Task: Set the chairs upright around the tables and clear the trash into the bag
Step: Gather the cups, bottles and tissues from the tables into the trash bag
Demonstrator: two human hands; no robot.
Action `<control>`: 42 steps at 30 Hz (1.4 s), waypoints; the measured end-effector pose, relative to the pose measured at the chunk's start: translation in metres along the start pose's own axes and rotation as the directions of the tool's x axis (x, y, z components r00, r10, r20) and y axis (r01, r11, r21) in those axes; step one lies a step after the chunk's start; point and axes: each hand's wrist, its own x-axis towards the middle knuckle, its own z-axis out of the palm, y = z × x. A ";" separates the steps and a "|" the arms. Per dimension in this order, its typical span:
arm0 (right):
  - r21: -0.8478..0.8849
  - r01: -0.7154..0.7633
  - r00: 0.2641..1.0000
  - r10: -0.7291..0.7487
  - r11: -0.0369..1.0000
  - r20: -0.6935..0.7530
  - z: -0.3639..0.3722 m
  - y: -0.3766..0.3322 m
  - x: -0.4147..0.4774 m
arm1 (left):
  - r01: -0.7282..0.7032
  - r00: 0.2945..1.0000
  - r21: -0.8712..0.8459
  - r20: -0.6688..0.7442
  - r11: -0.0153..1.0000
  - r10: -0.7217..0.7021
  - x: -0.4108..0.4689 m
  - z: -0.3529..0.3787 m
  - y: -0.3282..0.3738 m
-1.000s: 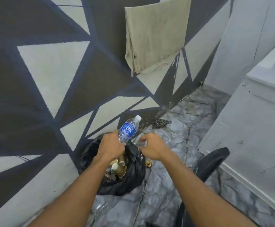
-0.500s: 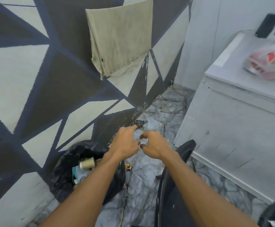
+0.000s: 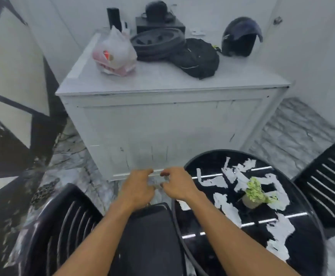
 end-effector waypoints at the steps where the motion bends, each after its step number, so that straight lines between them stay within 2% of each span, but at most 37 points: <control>1: 0.014 -0.045 0.998 0.045 0.999 -0.031 -0.009 0.031 -0.008 | -0.056 0.997 -0.015 0.061 0.998 0.056 0.011 0.025 0.018; 3: 0.022 -0.140 0.988 0.141 0.990 -0.059 -0.020 0.089 -0.030 | -0.102 0.980 0.013 0.173 0.995 0.098 0.032 0.077 0.043; 5: 0.014 -0.246 0.969 0.246 0.969 -0.039 -0.021 0.143 -0.054 | -0.117 0.955 0.113 0.285 0.987 0.081 0.047 0.131 0.054; 8: -0.059 -0.371 0.927 0.374 0.927 0.035 -0.013 0.209 -0.085 | -0.127 0.925 0.250 0.379 0.960 0.024 0.053 0.192 0.057; 10: -0.080 -0.410 0.910 0.414 0.908 0.034 -0.008 0.237 -0.098 | -0.109 0.909 0.305 0.416 0.946 -0.029 0.052 0.223 0.053; 14: -0.050 -0.362 0.931 0.359 0.931 -0.061 -0.004 0.267 -0.095 | -0.106 0.944 0.265 0.330 0.959 0.013 0.045 0.257 0.062; 17: -0.111 -0.295 0.955 0.290 0.949 -0.054 -0.002 0.275 -0.079 | -0.141 0.985 0.320 0.137 0.937 0.102 0.048 0.260 0.067; 18: -0.146 -0.274 0.962 0.271 0.951 -0.043 -0.001 0.276 -0.073 | -0.106 0.993 0.369 0.087 0.923 0.079 0.050 0.257 0.065; 20: -0.212 -0.217 0.975 0.220 0.953 -0.009 0.003 0.278 -0.063 | 0.031 0.995 0.434 0.074 0.900 -0.070 0.054 0.251 0.052; 22: -0.244 -0.166 0.983 0.181 0.955 0.041 0.010 0.283 -0.056 | 0.106 0.976 0.349 0.143 0.931 -0.164 0.054 0.250 0.038; 23: -0.227 -0.153 0.983 0.171 0.962 0.061 0.014 0.286 -0.054 | 0.107 0.970 0.304 0.175 0.947 -0.166 0.052 0.252 0.034; 28: -0.139 -0.138 0.988 0.146 0.981 0.048 0.022 0.301 -0.053 | -0.004 0.982 0.104 0.188 0.995 -0.016 0.043 0.268 0.058; 30: -0.087 -0.177 0.984 0.177 0.980 -0.006 0.021 0.306 -0.059 | -0.077 0.980 0.040 0.187 0.996 0.068 0.036 0.272 0.077; 32: 0.005 -0.222 0.971 0.221 0.975 -0.088 0.016 0.308 -0.070 | -0.135 0.962 0.033 0.245 0.990 0.123 0.024 0.274 0.095; 35: 0.129 -0.276 0.935 0.297 0.953 -0.193 0.003 0.308 -0.097 | -0.231 0.913 0.050 0.357 0.972 0.198 -0.004 0.281 0.109; 38: 0.219 -0.314 0.890 0.367 0.924 -0.269 -0.004 0.309 -0.133 | -0.344 0.862 0.021 0.404 0.939 0.307 -0.033 0.295 0.112; 40: 0.205 -0.354 0.870 0.402 0.912 -0.285 -0.005 0.314 -0.158 | -0.424 0.809 0.031 0.463 0.905 0.363 -0.047 0.307 0.114; 42: 0.174 -0.408 0.844 0.443 0.896 -0.302 0.001 0.321 -0.183 | -0.479 0.751 0.090 0.556 0.873 0.355 -0.054 0.323 0.110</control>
